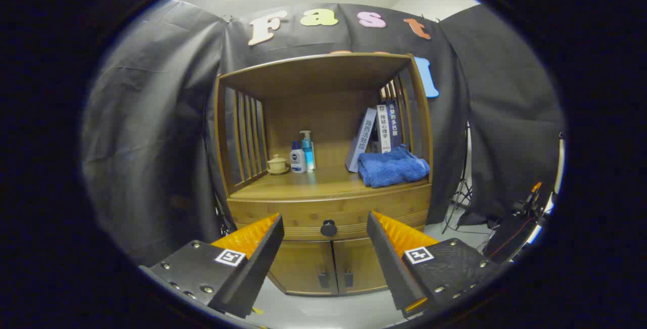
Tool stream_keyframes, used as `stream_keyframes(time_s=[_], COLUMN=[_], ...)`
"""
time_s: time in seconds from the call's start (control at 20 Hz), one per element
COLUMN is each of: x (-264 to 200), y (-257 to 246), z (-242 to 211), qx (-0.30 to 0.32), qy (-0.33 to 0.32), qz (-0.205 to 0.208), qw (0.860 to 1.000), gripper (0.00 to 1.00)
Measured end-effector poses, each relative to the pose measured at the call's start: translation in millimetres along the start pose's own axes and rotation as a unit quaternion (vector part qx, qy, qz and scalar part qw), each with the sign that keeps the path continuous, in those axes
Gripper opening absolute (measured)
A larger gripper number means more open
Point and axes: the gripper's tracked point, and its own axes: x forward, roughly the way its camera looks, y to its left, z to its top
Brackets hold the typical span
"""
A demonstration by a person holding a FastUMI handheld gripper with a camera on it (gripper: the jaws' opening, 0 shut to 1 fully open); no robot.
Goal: Pull open the drawer, take out the items inside it, and place them on the countertop above the cabinet.
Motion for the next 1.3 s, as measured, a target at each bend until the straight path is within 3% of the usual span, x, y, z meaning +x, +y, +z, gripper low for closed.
stream_keyframes(time_s=[0.85, 1.3], x=[13.2, 110.4], y=[-5.9, -8.7], z=[-13.5, -40.7], qx=[-0.017, -0.018], qy=[0.001, 0.008], qz=[-0.014, -0.026], qw=[1.000, 0.999], gripper=[0.99, 0.99])
